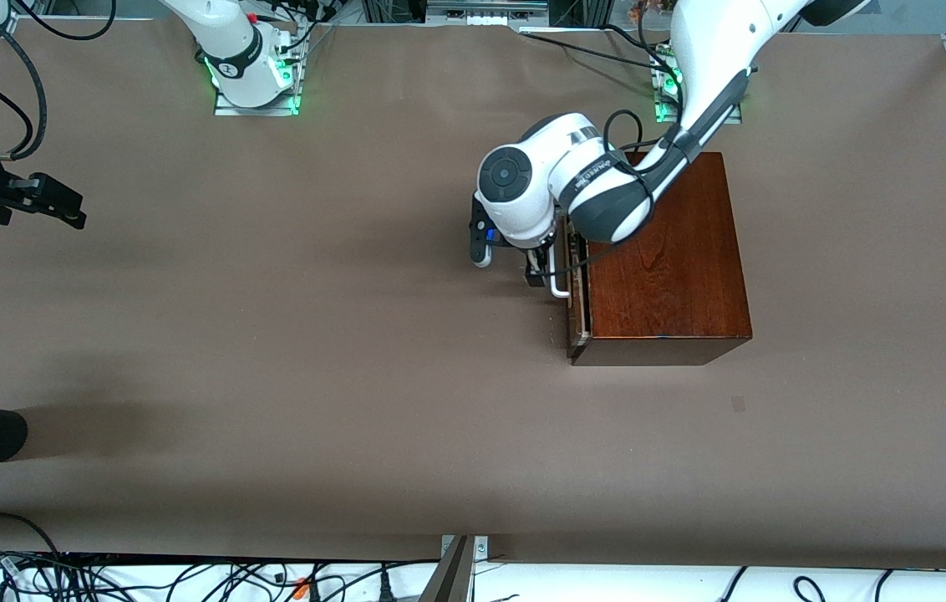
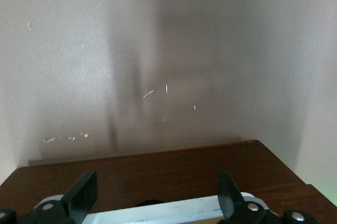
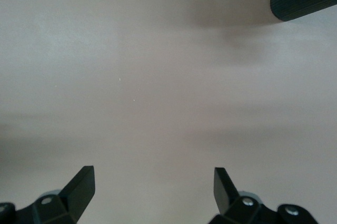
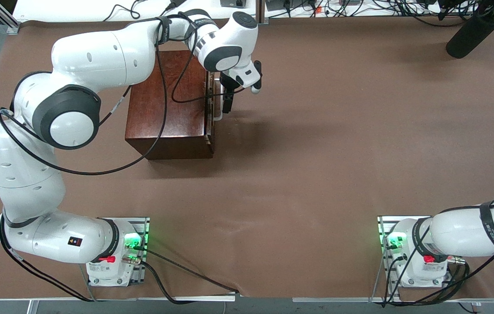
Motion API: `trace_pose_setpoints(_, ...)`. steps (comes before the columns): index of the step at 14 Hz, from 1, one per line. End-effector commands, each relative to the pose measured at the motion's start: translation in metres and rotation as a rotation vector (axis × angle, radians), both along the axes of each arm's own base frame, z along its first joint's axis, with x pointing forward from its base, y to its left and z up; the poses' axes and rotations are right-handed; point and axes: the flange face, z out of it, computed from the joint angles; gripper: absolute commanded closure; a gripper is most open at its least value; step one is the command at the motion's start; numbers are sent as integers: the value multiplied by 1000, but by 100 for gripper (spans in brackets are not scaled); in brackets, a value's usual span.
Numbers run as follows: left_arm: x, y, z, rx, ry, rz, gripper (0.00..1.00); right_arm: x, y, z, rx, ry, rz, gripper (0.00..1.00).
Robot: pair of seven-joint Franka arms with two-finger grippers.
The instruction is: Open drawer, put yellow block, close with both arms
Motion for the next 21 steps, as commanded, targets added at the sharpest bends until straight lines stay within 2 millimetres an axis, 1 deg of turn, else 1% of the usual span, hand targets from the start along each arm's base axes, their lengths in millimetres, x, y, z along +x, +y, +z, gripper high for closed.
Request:
trace_pose_setpoints(1,13,20,16,48,-25,-17,0,-1,-1,4,12,1,-12,0)
trace_pose_setpoints(6,15,20,19,40,-27,-9,0,-1,-2,4,58,0,-12,0)
trace_pose_setpoints(7,17,19,23,33,-31,-3,0,-1,-3,4,58,0,-12,0)
trace_pose_setpoints(10,17,16,27,21,-30,3,0,-2,-8,3,61,2,-24,0)
trace_pose_setpoints(11,20,14,33,11,-41,15,0,-2,-10,3,68,2,-28,0)
trace_pose_setpoints(12,16,9,37,-3,-37,47,0,-2,-10,3,73,2,-28,0)
trace_pose_setpoints(14,3,-4,55,-50,-17,175,0,-2,-10,3,73,3,-27,0)
trace_pose_setpoints(16,2,-7,87,-94,-28,292,0,-1,-9,2,72,3,-34,0)
trace_pose_setpoints(17,4,-5,100,-115,-23,354,0,0,-9,2,72,5,-35,0)
trace_pose_setpoints(19,17,15,128,-143,-33,505,0,-1,-9,3,71,2,-36,0)
trace_pose_setpoints(21,18,40,166,-121,-48,651,0,-2,-9,5,71,0,-36,0)
